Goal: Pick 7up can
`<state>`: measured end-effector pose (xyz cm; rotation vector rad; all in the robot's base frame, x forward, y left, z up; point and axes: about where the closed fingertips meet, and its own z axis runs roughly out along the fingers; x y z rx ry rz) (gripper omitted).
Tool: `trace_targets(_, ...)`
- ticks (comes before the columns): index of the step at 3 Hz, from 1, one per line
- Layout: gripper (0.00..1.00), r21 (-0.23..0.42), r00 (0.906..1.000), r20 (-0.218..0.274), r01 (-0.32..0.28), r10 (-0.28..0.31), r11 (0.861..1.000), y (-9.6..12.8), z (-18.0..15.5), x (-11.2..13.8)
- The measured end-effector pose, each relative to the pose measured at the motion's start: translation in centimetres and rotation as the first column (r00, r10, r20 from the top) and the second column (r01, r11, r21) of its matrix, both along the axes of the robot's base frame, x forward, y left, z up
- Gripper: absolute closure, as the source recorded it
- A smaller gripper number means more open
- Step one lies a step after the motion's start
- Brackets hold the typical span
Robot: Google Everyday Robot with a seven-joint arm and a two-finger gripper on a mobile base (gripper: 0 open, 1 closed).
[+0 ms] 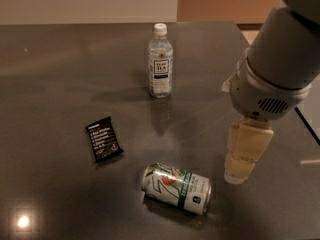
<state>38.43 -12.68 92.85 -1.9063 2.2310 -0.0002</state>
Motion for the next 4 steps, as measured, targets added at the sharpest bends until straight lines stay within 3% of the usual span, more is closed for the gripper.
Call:
trace_targets(2,0.0,0.017,0.998,-0.061,0.015,-0.014,1.0,3.5,-2.7,-2.0)
trace_targets(4,0.0,0.012,0.9949,-0.091,0.045,-0.044,0.999,6.2,-5.2,-2.9)
